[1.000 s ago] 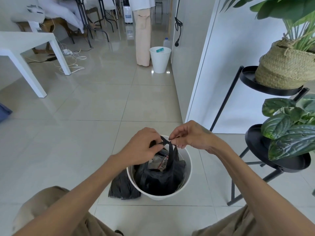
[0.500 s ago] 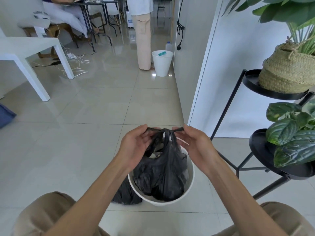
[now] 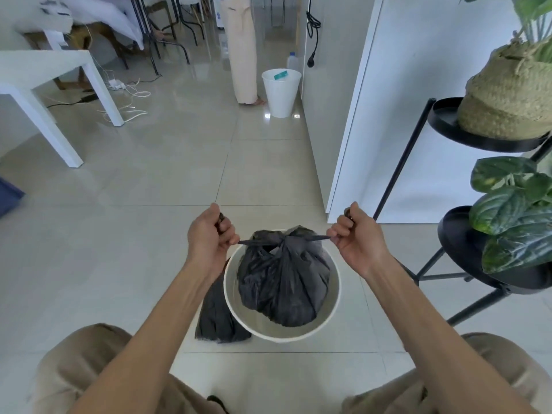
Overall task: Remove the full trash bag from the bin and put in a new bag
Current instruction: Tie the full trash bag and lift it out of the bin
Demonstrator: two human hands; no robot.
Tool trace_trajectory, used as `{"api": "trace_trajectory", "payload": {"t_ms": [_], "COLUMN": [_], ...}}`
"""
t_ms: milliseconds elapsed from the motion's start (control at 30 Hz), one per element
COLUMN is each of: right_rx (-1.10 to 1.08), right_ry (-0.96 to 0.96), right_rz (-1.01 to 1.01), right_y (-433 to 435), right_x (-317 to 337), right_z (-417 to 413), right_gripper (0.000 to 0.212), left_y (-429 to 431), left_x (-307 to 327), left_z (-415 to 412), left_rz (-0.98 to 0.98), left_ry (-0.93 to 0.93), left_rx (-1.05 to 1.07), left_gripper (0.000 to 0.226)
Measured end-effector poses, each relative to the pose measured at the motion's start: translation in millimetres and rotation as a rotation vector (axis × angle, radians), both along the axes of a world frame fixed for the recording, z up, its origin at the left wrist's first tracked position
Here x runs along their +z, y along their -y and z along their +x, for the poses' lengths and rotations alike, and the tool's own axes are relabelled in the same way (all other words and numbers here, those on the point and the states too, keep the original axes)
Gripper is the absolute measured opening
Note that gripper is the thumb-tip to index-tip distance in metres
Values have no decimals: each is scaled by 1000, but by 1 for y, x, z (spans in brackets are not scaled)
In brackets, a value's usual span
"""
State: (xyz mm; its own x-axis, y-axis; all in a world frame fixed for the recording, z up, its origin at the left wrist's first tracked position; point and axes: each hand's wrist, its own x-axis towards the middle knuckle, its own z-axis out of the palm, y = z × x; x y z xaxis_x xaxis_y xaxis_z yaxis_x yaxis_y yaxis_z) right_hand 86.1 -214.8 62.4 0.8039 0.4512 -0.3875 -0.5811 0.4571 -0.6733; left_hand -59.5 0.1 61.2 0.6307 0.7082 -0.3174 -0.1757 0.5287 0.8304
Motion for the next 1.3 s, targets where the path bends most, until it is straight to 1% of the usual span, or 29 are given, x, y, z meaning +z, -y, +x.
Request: {"api": "trace_trajectory", "payload": {"t_ms": [33,100,200,367,400,467,533,567,633,700,733,767,800,867,900,933,967,1033,1100,1167,1233,1300], "right_rx": [-7,-14,-6,-39,-46,-56,-15,24,87,154,183,216,264,400,463,516,554,607,623,611,602,596], "right_ry": [31,84,132,155,159,209,371,510,921,1319,1446,1524,1564,1593,1596,1598,1603,1569,1475,1364,1272,1202], "right_rz": [-59,-154,-291,-417,-451,-530,-641,-710,-876,-1009,-1058,-1089,-1128,-1297,-1386,-1455,-1508,-1582,-1647,-1714,-1771,-1821], "right_y": [6,19,28,28,25,20,13,12,18,30,40,49,57,83,97,112,128,155,178,197,213,224], "right_x": [-7,-18,-32,-45,-48,-49,-38,-28,1,35,50,63,75,88,91,91,88,74,55,34,12,-18], "right_z": [7,18,25,31,31,28,24,21,13,0,-6,-11,-15,-19,-20,-21,-22,-24,-23,-25,-28,-29], "right_gripper": [37,41,43,40,39,35,32,33,34,29,27,27,33,57,69,75,77,71,53,36,26,19], "left_y": [-7,-20,-32,-29,-29,-27,-23,-21,-12,-2,6,16,25,50,63,77,91,120,148,174,195,212], "left_x": [-4,-13,-28,-35,-38,-39,-32,-23,2,30,39,50,59,67,70,68,64,50,31,12,-8,-30], "left_z": [-4,-14,-23,-23,-23,-23,-23,-24,-25,-24,-22,-20,-18,-15,-15,-14,-10,-3,8,20,32,42], "left_rz": [95,214,334,487,552,784,1060,1168,1342,1508,1587,1661,1718,1786,1821,1852,1880,1929,1973,1991,2013,2040], "left_ry": [-54,-121,-216,-298,-330,-426,-516,-526,-484,-427,-401,-395,-415,-452,-468,-482,-485,-477,-438,-399,-381,-400], "left_rx": [7,18,15,-3,-14,-51,-117,-150,-206,-281,-328,-381,-456,-624,-702,-774,-841,-940,-1007,-1044,-1057,-1080], "left_gripper": [38,39,39,37,37,41,43,42,38,32,30,34,45,68,74,76,76,72,62,52,45,38]}}
